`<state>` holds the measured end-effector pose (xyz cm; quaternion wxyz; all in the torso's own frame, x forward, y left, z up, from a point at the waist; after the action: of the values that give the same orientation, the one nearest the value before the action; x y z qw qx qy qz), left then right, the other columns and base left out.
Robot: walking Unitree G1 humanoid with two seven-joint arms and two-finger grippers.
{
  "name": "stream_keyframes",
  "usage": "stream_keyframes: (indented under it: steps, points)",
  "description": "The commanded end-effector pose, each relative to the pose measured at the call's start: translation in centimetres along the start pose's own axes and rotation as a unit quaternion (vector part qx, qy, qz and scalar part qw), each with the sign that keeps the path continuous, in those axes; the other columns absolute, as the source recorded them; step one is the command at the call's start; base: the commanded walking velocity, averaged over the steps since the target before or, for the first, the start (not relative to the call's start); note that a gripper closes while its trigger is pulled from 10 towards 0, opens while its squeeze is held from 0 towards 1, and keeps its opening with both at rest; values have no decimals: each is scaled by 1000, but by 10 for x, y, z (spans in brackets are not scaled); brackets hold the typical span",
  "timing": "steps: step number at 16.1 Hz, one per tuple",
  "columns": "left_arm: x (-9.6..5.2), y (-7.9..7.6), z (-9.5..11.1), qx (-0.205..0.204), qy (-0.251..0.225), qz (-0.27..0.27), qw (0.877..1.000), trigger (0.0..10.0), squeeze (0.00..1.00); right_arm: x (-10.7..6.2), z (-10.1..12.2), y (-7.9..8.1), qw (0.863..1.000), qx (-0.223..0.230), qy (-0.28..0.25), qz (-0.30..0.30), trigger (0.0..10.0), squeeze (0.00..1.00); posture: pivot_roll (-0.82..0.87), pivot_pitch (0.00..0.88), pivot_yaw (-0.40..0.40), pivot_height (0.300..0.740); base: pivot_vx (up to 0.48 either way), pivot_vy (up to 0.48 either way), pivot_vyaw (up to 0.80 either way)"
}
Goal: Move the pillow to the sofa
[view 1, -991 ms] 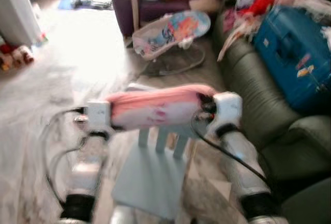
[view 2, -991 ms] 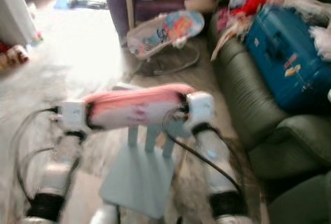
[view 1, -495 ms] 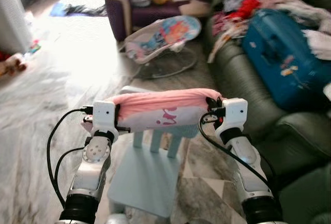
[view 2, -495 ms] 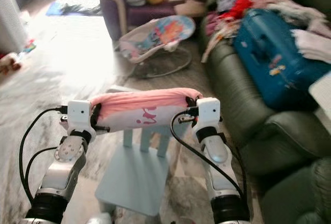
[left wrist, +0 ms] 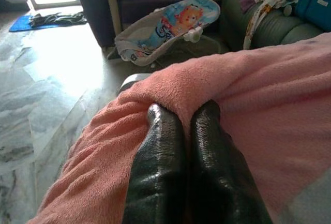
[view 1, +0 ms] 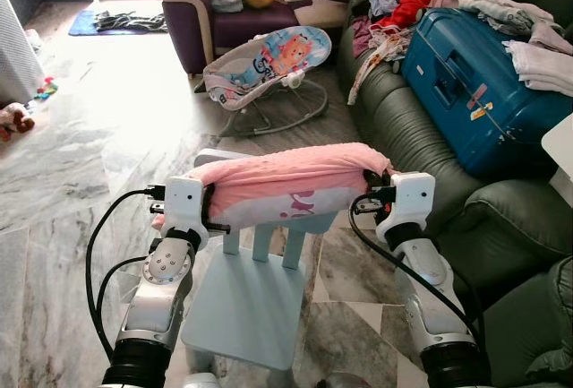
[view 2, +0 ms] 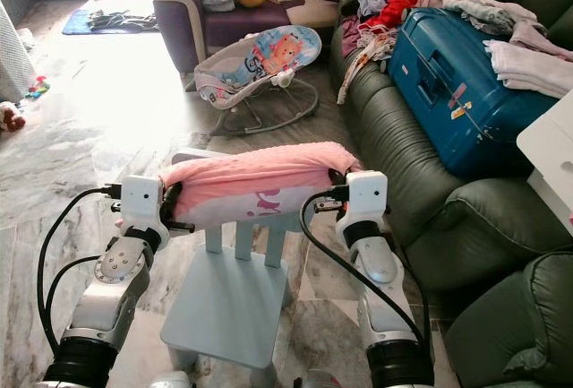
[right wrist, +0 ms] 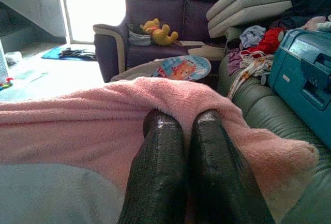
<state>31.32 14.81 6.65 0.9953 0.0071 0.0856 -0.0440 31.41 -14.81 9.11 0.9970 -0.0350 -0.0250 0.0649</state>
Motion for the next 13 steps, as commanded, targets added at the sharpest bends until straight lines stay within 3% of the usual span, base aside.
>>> stream_keyframes:
  steps: [1, 6, 13]
  points:
    - [-2, 10, 2, -7, -1, 17, 1000, 10000, 0, -3, 3, -23, 999, 5, -3, -50, 10000, 0, -3, 0, -9, 740, 0, 0, 0]
    - [-3, 5, -1, -9, 6, 12, 1000, 10000, 0, -2, 3, -24, 999, 4, 0, -48, 10000, 0, -3, 0, -14, 740, -149, 112, -481]
    - [-3, 8, -2, -15, 13, 15, 1000, 10000, 0, -3, 0, -23, 999, 3, 6, -45, 10000, 0, -5, 0, -14, 740, -276, 279, 0]
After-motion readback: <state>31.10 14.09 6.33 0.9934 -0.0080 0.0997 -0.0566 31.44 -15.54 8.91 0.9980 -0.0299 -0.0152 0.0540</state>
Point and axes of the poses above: a point about 5 cm out from each wrist's last joint towards the gripper, its own x axis pointing out of the wrist towards the gripper, its own z axis along the axis of the wrist's last joint, y = z × x, the point moved 3 cm from there along x, pointing out of the wrist towards the gripper, and after that the axes turned 3 degrees about -x, right-handed, at the moved point
